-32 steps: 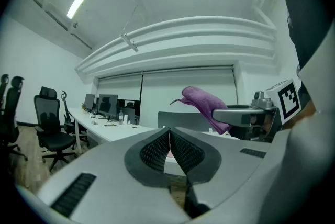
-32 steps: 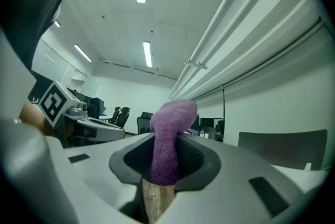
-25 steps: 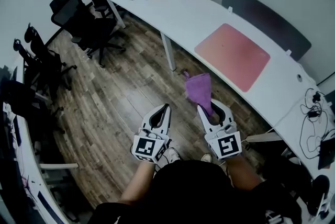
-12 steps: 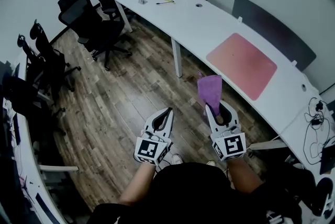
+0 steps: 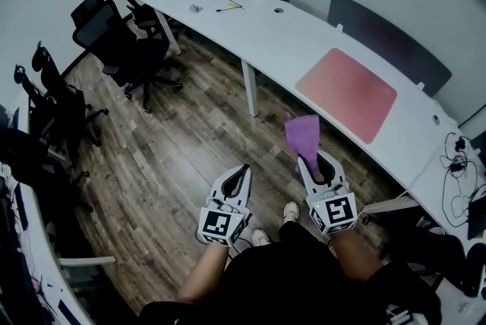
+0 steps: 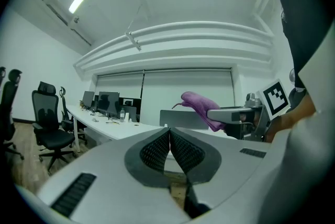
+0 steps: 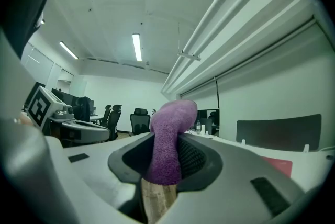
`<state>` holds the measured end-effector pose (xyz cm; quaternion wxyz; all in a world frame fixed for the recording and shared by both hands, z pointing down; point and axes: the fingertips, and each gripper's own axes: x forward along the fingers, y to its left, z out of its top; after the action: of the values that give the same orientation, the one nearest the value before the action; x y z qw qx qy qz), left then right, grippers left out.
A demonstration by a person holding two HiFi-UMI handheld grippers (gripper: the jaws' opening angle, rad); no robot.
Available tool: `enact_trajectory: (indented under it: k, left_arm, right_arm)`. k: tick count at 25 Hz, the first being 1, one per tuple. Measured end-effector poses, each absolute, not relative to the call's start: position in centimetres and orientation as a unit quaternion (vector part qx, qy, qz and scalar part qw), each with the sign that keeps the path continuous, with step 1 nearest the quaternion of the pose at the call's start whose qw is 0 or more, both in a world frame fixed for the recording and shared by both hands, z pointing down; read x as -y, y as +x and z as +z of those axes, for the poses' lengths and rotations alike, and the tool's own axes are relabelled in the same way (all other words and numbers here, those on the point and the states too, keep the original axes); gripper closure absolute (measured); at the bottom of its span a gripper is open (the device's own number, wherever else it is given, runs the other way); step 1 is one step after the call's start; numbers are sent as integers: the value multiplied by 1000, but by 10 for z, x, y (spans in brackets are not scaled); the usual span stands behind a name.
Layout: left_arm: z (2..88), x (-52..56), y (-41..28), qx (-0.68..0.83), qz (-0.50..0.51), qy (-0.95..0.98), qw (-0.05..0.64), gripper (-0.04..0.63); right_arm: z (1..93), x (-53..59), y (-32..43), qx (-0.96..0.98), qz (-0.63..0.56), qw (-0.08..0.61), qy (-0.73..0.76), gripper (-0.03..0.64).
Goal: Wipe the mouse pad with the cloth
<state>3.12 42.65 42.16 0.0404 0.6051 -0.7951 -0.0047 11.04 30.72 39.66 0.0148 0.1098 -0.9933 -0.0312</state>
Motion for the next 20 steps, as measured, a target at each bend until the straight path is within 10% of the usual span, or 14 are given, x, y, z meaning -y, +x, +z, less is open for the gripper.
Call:
enact_trajectory:
  k: [20]
  left_arm:
    - [433, -300, -35, 770, 15, 634, 65, 574]
  right_arm:
    - [412, -176, 60, 984, -7, 37, 173, 483]
